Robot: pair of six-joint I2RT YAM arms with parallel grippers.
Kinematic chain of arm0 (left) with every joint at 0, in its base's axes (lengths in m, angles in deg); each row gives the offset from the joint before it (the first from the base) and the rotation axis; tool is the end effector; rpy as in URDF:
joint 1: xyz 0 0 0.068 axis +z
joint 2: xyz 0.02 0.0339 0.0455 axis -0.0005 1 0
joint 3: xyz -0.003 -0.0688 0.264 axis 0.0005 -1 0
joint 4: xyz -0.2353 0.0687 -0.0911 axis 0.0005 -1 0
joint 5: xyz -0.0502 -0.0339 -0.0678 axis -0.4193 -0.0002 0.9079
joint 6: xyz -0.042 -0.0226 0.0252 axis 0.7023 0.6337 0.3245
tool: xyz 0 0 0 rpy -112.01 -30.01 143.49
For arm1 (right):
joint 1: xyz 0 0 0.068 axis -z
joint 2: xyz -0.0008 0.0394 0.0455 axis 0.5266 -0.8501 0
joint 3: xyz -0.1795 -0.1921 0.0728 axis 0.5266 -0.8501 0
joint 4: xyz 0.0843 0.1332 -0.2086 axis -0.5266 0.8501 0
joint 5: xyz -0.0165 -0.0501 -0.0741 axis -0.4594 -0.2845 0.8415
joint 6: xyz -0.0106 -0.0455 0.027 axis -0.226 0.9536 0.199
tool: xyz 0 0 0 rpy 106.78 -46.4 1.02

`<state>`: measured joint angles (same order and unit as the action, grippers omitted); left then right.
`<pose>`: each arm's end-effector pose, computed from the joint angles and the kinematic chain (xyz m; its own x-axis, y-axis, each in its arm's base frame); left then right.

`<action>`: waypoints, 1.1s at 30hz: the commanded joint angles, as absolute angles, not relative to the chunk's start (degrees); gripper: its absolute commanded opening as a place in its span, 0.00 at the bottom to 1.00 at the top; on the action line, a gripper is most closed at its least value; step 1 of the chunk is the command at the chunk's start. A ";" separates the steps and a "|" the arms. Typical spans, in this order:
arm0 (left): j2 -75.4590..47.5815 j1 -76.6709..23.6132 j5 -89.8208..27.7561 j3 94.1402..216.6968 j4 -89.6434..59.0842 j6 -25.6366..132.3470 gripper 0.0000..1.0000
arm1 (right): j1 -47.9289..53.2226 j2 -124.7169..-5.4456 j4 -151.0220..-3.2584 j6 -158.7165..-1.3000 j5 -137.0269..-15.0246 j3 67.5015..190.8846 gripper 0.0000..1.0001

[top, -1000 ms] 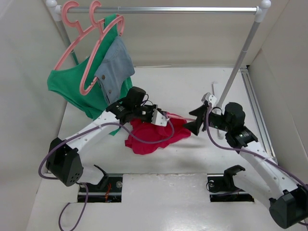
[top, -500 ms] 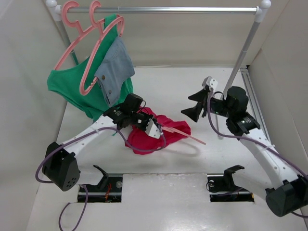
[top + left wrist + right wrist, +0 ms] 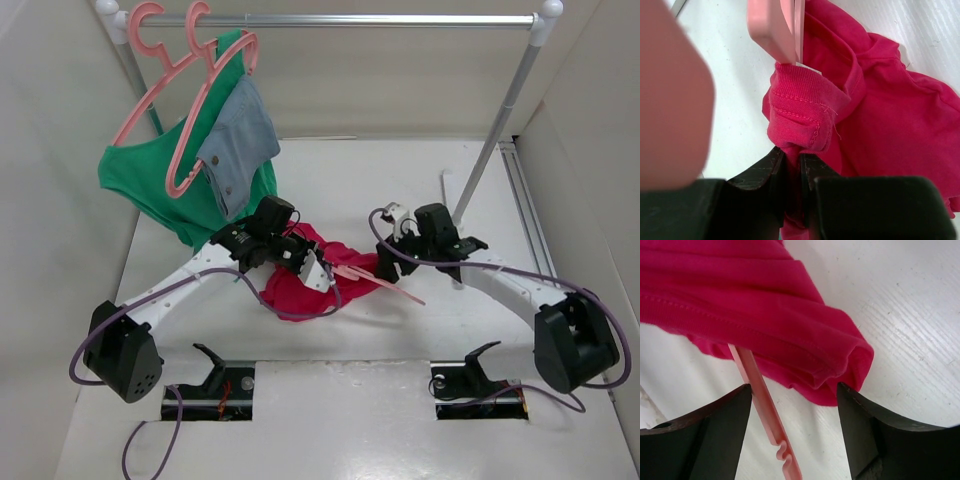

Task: Place the t-shirt on the hanger
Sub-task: Place tshirt on hanger

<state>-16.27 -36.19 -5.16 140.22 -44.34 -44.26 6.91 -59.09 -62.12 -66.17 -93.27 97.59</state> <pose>0.2069 -0.1759 0.2851 0.7793 0.4532 -0.4328 0.6066 -0.3724 0.7024 0.2350 0.1255 0.2163 -0.5764 -0.3894 -0.7184 -0.7192 0.6590 0.2199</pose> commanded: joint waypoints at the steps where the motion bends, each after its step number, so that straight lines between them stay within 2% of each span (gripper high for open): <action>1: -18.33 -35.98 -2.82 140.11 -44.45 -44.01 0.00 | 5.94 -61.68 -68.23 -68.26 -90.80 96.72 0.74; 10: -18.86 -35.98 -2.82 140.11 -45.07 -42.95 0.00 | 6.54 -70.04 -71.41 -70.12 -88.07 101.81 0.72; 19: -19.47 -35.98 -4.49 138.01 -44.54 -42.95 0.00 | 8.21 -63.82 -71.93 -68.45 -90.80 100.06 0.72; 33: -18.33 -35.98 -4.49 139.24 -43.40 -41.72 0.00 | 6.99 -68.90 -71.93 -66.78 -89.93 99.97 0.70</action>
